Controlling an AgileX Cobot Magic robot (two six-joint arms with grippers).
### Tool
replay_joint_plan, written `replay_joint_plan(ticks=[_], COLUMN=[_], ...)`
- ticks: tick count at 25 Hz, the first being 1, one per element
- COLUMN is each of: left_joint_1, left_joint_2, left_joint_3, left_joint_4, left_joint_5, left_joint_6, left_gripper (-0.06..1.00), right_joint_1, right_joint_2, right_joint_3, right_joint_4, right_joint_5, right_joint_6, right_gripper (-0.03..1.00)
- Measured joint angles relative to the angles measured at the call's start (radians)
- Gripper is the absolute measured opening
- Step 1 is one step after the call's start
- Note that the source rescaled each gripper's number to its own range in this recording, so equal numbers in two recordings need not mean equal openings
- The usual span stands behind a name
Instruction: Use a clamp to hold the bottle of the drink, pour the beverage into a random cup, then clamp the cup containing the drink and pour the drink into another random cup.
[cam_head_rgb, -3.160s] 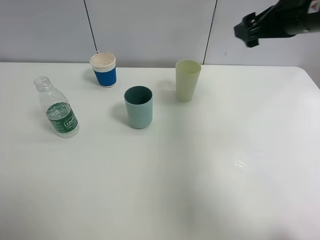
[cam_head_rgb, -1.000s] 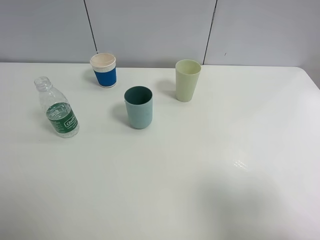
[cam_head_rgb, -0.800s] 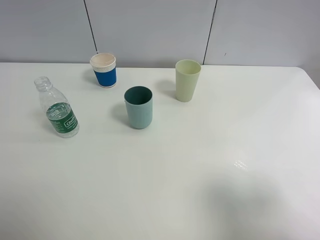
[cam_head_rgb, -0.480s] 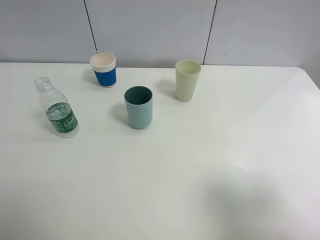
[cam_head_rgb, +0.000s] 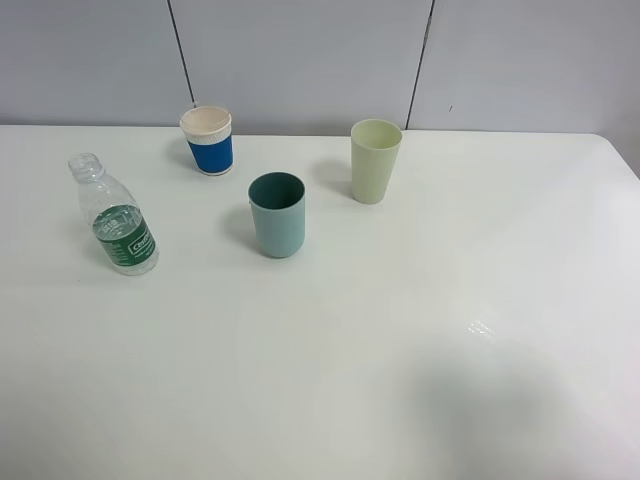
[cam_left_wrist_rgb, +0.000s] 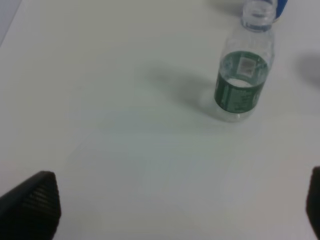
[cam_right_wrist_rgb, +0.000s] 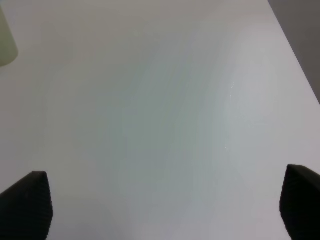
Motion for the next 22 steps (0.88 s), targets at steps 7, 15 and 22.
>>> replay_joint_plan(ticks=[7,15,22], left_joint_1=[0.000,0.000,0.000], left_joint_2=[0.000,0.000,0.000], left_joint_3=[0.000,0.000,0.000], left_joint_4=[0.000,-0.001,-0.001], left_joint_5=[0.000,0.000,0.000], left_joint_6=[0.000,0.000,0.000], left_gripper=[1.00,1.00,1.00], right_joint_1=[0.000,0.000,0.000], right_joint_2=[0.000,0.000,0.000], right_joint_3=[0.000,0.000,0.000], right_joint_4=[0.000,0.000,0.000], right_joint_5=[0.000,0.000,0.000], right_joint_6=[0.000,0.000,0.000], right_gripper=[0.71,0.71,0.71])
